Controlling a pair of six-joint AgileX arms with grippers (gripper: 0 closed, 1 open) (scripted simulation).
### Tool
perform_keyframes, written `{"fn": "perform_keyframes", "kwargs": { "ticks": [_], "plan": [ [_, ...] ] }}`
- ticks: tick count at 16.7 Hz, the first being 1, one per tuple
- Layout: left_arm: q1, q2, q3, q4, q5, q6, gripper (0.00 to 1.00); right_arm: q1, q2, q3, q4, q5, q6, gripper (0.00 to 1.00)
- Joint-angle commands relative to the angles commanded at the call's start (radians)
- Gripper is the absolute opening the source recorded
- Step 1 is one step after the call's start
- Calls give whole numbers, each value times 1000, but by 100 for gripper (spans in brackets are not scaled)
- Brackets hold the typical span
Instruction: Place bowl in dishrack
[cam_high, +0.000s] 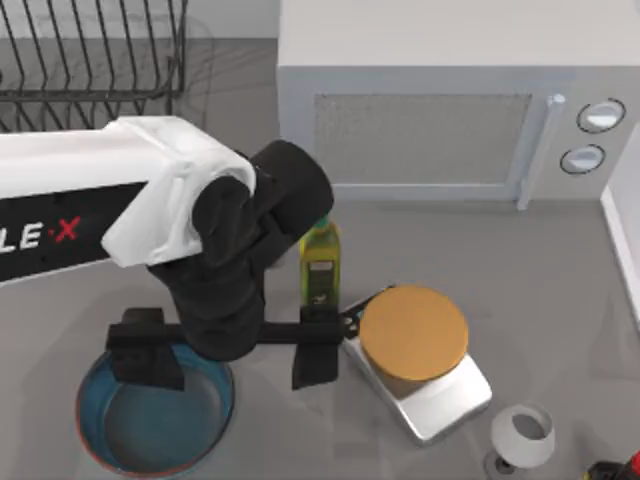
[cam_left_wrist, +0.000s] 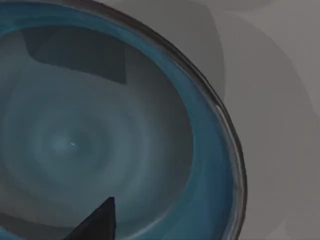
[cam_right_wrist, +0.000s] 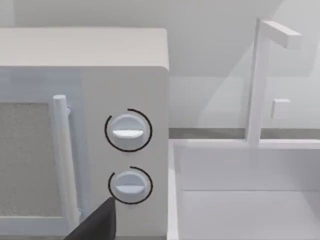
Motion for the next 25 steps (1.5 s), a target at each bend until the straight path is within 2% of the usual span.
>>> {"fn": "perform_keyframes", "kwargs": {
  "ticks": [4,9,22,25],
  "plan": [
    [0,55,-106,157,0,0,100,0,0,0,0,0,0,100],
    [-1,62,-119,173,0,0,100,0,0,0,0,0,0,100],
    [-1,62,-119,173,0,0,2,0,0,0,0,0,0,100],
    [-1,62,-119,173,0,0,0,0,0,0,0,0,0,100]
  ]
}}
